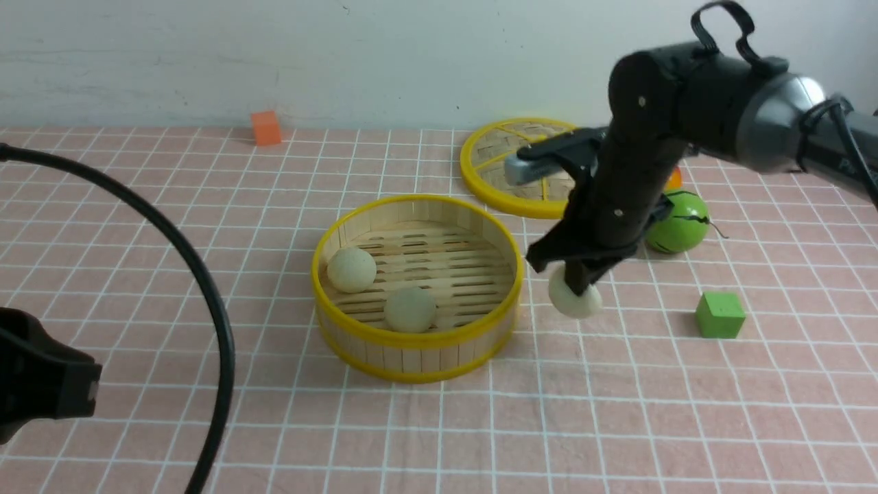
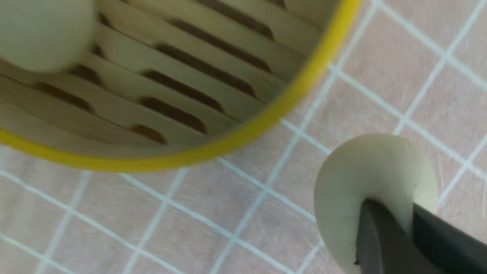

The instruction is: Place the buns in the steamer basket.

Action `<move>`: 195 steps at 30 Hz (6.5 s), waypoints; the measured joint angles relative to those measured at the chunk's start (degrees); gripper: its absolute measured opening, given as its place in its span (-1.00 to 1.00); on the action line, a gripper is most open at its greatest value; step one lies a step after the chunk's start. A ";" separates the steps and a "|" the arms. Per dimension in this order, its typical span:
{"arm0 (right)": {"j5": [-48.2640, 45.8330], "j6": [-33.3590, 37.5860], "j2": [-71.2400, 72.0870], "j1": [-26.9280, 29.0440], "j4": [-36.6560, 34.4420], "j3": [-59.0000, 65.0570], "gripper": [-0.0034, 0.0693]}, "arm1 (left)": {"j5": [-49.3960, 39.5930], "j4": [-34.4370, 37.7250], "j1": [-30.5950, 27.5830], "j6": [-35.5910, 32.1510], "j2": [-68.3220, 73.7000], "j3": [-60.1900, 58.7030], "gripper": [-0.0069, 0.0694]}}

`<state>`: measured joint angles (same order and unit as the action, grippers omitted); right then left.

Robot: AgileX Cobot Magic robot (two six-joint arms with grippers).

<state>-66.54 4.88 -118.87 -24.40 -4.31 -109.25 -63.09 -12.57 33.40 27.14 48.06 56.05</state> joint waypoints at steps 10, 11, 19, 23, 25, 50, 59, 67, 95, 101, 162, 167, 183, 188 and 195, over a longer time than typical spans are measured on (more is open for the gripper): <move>5.72 0.00 -5.02 -6.41 -1.12 -11.00 -0.87 | 0.00 -1.06 0.00 -0.39 0.00 0.00 -0.39; 7.21 0.00 -6.32 -6.46 -1.12 -11.06 -0.86 | 0.00 -1.43 0.00 -0.45 0.00 0.00 -0.39; 15.34 -2.79 -13.99 -6.46 0.38 -11.06 -0.74 | -1.33 -3.88 0.00 -1.78 -0.60 0.00 -0.37; 16.18 -2.86 -14.16 -6.46 0.43 -11.06 -0.42 | -1.76 -3.95 0.00 -1.96 -3.09 -0.07 -0.35; 16.13 -2.86 -14.16 -6.46 0.43 -11.06 -0.13 | -2.24 -3.95 0.00 -1.96 -6.48 -0.22 -0.35; -0.88 0.58 24.36 -6.52 -6.48 2.78 -0.94 | 7.09 -2.74 0.00 7.28 -49.15 -25.70 -0.30; 25.71 10.73 49.66 -8.40 -15.65 36.18 -0.96 | 7.20 -2.15 0.00 7.28 -49.15 -25.88 -0.27; 39.62 11.35 67.18 -8.40 -16.64 54.19 -0.95 | 7.35 -1.72 0.00 7.28 -49.15 -25.88 -0.25; 49.74 11.41 77.43 -8.40 -16.02 65.31 -0.95 | 7.48 -1.66 0.00 7.28 -49.15 -25.88 -0.21; 62.81 11.14 87.81 -2.51 -14.64 82.93 -0.95 | 7.48 -1.66 0.00 7.28 -49.15 -25.88 -0.20; 44.10 -7.53 119.43 29.37 0.28 110.00 -0.89 | 7.83 -2.18 0.00 7.28 -49.15 -26.11 -0.20; 44.10 -7.53 119.43 29.37 0.28 110.00 -0.87 | 18.74 -4.84 -0.13 11.09 -49.15 -31.12 -0.43; 44.10 -7.53 119.43 29.37 0.28 110.00 -0.83 | 51.22 19.75 -33.94 -22.61 -49.15 -52.13 -0.86; 44.10 -7.53 119.43 29.37 0.36 110.00 -0.81 | 46.62 17.00 -38.11 -16.17 -49.15 -57.33 -0.86; 44.10 -7.53 119.43 29.37 0.36 110.00 -0.79 | 44.64 12.23 -34.80 -11.33 -49.15 -57.77 -0.86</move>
<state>-22.44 -2.64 0.56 4.97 -3.95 0.75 -18.46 -0.34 -1.40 15.81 -1.09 -1.72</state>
